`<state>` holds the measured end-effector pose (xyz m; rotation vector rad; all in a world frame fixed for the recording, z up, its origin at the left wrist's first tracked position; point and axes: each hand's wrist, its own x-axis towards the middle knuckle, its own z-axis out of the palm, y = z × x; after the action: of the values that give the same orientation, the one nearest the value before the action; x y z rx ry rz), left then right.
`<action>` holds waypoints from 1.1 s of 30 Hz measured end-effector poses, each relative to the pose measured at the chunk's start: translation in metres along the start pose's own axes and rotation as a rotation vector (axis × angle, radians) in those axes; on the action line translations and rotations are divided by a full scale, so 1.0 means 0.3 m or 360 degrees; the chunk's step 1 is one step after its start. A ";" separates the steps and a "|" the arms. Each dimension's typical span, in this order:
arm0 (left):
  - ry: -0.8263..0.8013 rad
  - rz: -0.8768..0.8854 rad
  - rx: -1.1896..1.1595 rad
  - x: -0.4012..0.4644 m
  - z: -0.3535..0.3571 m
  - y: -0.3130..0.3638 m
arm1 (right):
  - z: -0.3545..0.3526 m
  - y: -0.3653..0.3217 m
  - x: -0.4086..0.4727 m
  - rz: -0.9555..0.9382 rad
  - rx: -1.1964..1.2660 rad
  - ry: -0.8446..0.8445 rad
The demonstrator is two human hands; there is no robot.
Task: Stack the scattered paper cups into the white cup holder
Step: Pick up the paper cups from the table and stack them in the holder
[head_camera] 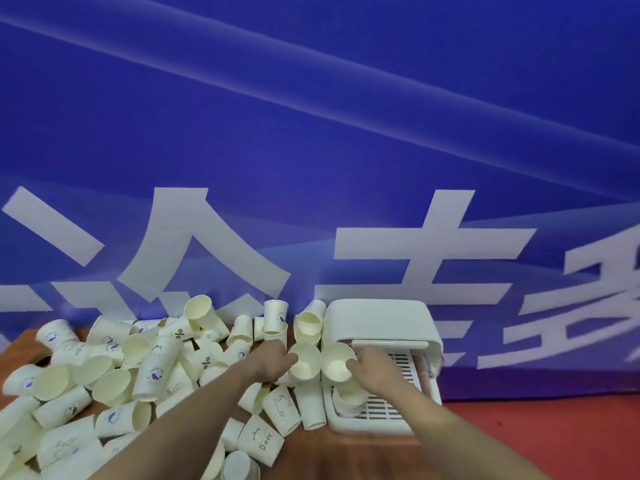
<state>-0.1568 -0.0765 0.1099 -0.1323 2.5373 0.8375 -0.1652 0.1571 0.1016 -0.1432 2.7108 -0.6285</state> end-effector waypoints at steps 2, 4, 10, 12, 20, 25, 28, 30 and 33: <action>-0.0042 0.0034 -0.0037 0.010 0.030 0.055 | -0.025 0.052 -0.025 0.0031 0.0140 0.0042; -0.0064 0.0064 -0.0045 0.017 0.046 0.098 | -0.057 0.099 -0.044 0.0065 0.0219 0.0073; -0.0202 0.0051 -0.0147 0.026 0.100 0.204 | -0.122 0.242 -0.074 0.0200 0.0366 0.0144; -0.0222 0.0059 -0.0162 0.037 0.128 0.232 | -0.122 0.280 -0.080 0.0234 0.0383 0.0151; -0.0301 -0.0082 -0.0064 0.092 0.228 0.247 | -0.110 0.355 -0.132 0.0302 0.0480 0.0102; -0.0292 -0.0138 0.0042 0.109 0.283 0.222 | -0.098 0.383 -0.139 0.0333 0.0502 0.0052; -0.0220 -0.0138 0.0085 0.115 0.282 0.227 | -0.099 0.382 -0.135 0.0355 0.0539 0.0040; -0.0175 -0.0139 0.0100 0.117 0.263 0.233 | -0.112 0.364 -0.134 0.0331 0.0568 0.0041; -0.0126 -0.0119 0.0070 0.112 0.216 0.245 | -0.140 0.320 -0.121 0.0253 0.0581 0.0052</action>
<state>-0.1777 0.0228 0.0885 -0.1754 2.4593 0.7427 -0.1485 0.2666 0.1059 0.1743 2.5520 -1.0657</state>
